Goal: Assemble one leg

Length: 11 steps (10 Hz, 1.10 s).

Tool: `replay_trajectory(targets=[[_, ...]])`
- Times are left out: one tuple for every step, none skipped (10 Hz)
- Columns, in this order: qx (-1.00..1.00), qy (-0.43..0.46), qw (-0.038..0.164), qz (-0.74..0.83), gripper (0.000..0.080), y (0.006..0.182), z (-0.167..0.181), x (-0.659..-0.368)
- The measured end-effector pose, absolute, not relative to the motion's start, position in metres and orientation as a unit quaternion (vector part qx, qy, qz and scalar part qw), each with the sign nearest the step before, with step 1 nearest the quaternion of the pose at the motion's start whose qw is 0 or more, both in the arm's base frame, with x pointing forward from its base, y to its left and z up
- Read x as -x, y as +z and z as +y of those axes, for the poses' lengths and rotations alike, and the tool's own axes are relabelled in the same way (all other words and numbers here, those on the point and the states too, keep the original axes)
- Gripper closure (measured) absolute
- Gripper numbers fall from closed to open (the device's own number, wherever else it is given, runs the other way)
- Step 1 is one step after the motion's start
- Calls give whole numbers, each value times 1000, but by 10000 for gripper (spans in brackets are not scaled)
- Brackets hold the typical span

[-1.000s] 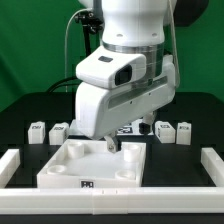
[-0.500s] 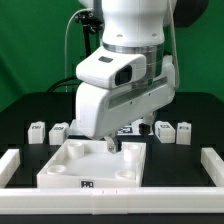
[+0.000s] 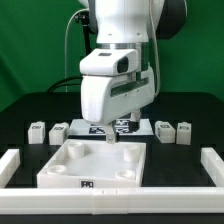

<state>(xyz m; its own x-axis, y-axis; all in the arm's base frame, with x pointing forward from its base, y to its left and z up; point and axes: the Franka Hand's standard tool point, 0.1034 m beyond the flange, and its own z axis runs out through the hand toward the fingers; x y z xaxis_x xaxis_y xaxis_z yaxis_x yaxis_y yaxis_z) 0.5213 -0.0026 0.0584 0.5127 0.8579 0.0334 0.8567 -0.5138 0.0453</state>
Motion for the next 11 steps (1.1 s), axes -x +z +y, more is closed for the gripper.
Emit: replay_trajectory(targets=[[-870, 25, 11, 493, 150, 58, -3, -521], [-860, 24, 11, 510, 150, 55, -4, -519], [-844, 20, 9, 536, 150, 46, -9, -512], [-825, 23, 9, 565, 150, 36, -16, -499], [-807, 22, 11, 590, 150, 29, -17, -486], [-790, 15, 12, 613, 150, 23, -15, -477], [-771, 8, 13, 636, 150, 20, -16, -472], [-766, 4, 13, 643, 150, 18, -15, -470], [-760, 1, 11, 650, 150, 13, -13, -467], [-760, -1, 9, 650, 150, 8, -16, -468], [-762, -1, 9, 648, 150, 7, -18, -470]])
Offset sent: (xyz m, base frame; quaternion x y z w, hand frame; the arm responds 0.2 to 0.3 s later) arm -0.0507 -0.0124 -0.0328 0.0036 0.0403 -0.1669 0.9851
